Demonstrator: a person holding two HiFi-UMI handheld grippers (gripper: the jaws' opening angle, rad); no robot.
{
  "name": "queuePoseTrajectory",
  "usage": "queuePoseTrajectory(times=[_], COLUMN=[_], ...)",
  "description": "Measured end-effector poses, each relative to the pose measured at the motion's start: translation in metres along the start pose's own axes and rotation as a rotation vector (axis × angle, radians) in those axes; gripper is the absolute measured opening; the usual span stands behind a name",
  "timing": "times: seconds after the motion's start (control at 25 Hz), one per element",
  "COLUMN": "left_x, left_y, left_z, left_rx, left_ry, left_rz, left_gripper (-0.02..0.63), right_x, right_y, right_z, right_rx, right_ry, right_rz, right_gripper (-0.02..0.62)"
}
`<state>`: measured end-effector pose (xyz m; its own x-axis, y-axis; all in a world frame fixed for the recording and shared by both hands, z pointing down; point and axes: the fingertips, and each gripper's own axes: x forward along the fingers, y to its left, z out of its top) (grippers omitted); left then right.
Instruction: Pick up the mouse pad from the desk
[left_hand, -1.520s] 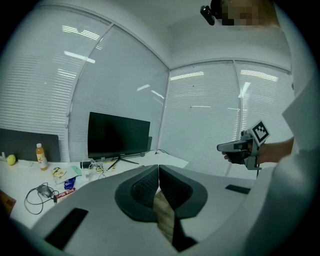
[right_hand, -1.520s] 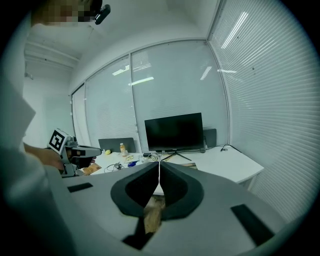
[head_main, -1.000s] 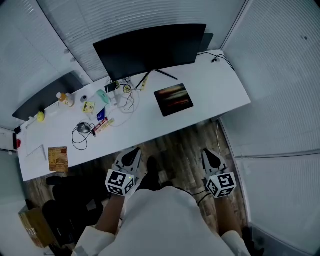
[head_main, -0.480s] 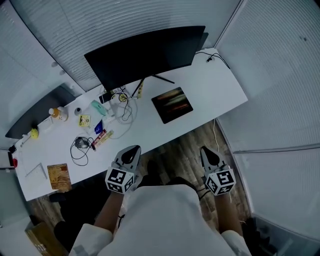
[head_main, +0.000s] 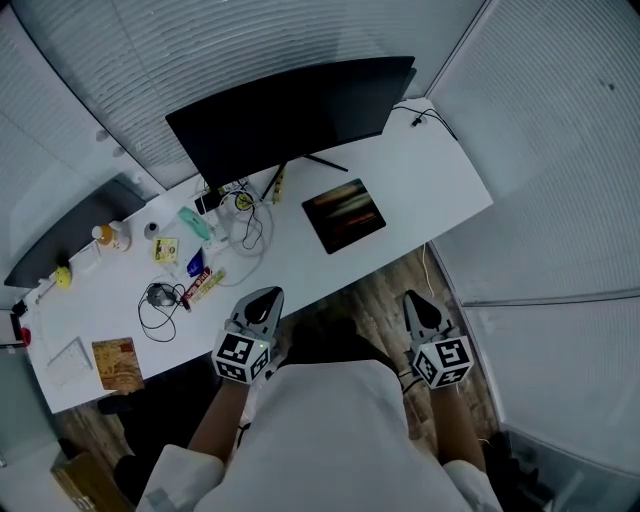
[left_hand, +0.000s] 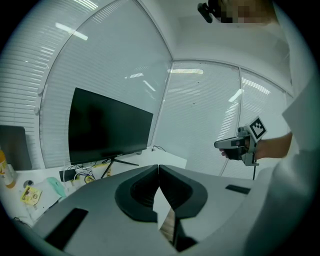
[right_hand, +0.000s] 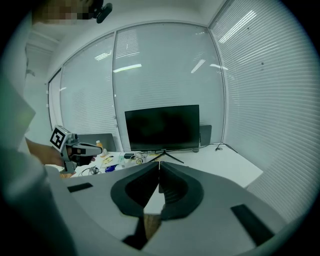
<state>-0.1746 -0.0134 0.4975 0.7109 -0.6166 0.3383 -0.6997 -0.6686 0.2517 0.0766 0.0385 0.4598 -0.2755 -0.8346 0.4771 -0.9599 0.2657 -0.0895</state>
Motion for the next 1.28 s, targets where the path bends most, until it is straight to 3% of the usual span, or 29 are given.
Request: queuePoseTrajectory(times=[0.44, 0.92, 1.28], left_x=[0.049, 0.139, 0.198], left_y=[0.0, 0.003, 0.028], left_z=[0.013, 0.011, -0.013], left_rx=[-0.009, -0.042, -0.096], left_ry=[0.01, 0.095, 0.19], left_rz=[0.015, 0.119, 0.179], left_gripper=[0.018, 0.02, 0.021], right_x=[0.035, 0.112, 0.166], right_y=[-0.045, -0.111, -0.141], right_z=[0.001, -0.003, -0.019], right_rx=[0.036, 0.029, -0.006], right_ry=[0.021, 0.122, 0.205], right_rz=[0.039, 0.196, 0.322], right_gripper=[0.028, 0.027, 0.027])
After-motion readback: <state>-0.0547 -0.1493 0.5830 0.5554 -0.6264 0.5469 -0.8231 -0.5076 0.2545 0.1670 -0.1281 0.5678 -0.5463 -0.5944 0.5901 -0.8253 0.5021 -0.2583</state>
